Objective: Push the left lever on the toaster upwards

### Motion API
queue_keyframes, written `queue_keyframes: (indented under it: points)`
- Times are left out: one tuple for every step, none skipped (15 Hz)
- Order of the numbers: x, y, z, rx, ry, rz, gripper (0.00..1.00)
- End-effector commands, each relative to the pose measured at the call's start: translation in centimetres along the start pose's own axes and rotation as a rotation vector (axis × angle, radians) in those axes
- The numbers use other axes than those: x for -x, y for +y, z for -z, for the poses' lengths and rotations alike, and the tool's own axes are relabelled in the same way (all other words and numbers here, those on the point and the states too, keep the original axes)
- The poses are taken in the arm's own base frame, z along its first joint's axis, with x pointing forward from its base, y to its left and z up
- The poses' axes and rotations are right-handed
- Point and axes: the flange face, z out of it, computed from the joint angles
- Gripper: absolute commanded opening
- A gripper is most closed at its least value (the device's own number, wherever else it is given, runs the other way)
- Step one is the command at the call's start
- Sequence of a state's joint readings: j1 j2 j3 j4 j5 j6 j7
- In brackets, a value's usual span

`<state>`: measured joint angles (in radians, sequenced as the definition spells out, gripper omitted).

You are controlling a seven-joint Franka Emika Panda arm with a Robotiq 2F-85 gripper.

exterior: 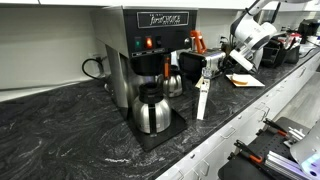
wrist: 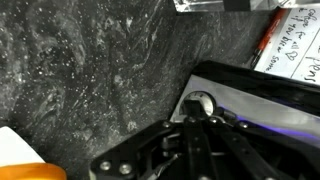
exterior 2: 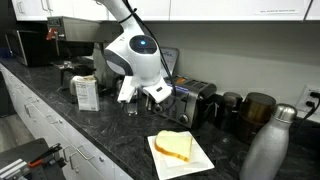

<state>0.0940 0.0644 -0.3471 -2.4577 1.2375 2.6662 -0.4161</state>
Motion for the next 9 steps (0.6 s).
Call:
queue_keyframes:
  points:
    - [-1.3,-0.5,-1.0,-0.023,0.036,0.014,0.00]
    - [-1.7,-0.7,-1.2,-0.031,0.043,0.017,0.00]
    - [-2.0,-0.8,-1.5,-0.036,0.049,0.019,0.00]
    - [-2.4,-0.9,-1.9,-0.042,0.055,0.020,0.00]
    - [-2.5,-0.8,-2.3,-0.042,0.057,0.020,0.00]
    - [-2.7,-0.8,-2.7,-0.044,0.060,0.020,0.00]
    - [-2.9,-0.9,-3.1,-0.047,0.064,0.021,0.00]
    - [-3.0,-0.8,-3.4,-0.049,0.067,0.019,0.00]
    - [-3.0,-0.7,-3.6,-0.051,0.071,0.019,0.00]
